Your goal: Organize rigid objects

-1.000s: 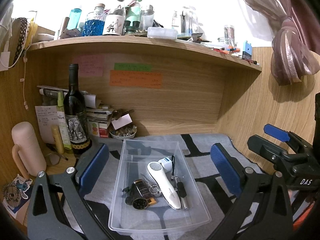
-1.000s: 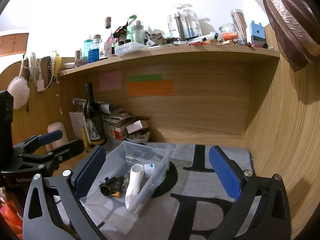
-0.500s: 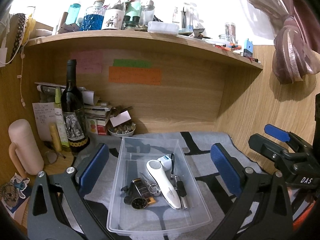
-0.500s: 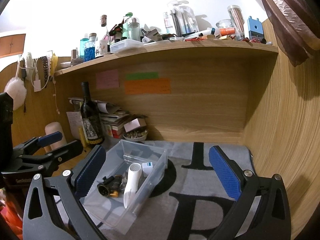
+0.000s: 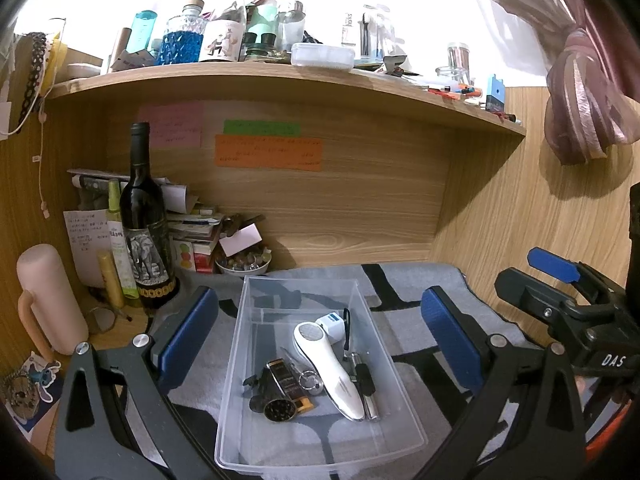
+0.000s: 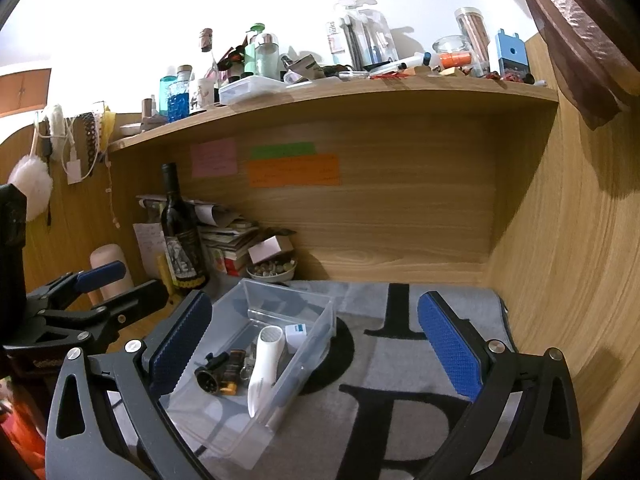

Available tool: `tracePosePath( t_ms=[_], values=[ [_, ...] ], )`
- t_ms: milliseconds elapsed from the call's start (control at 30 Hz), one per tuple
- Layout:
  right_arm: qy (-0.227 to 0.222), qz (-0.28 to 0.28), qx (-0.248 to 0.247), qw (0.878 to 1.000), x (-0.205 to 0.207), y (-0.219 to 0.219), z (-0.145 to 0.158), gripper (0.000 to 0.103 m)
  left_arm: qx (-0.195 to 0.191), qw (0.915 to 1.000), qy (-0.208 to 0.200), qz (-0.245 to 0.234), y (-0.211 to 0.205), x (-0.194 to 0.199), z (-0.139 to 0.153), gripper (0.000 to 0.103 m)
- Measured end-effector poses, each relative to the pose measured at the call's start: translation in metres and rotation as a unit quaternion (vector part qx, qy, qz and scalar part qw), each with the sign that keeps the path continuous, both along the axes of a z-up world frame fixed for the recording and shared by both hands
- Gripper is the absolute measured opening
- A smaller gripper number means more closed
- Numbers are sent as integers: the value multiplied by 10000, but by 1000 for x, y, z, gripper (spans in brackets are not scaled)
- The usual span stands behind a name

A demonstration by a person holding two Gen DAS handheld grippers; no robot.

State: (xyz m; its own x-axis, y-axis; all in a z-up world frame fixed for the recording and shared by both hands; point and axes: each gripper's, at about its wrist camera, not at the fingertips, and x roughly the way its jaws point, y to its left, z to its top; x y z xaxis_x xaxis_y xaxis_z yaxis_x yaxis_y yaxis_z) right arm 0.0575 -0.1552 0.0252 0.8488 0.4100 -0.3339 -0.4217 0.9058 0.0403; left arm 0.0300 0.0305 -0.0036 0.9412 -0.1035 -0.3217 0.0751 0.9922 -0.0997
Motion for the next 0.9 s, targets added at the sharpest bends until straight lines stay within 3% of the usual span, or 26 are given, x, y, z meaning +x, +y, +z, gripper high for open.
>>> tracePosePath(
  t_ms=[900],
  values=[
    [39,-36,-46,10000,4,3,-4,103,-34,9999,46,-92,0,7,-3,103]
  ],
)
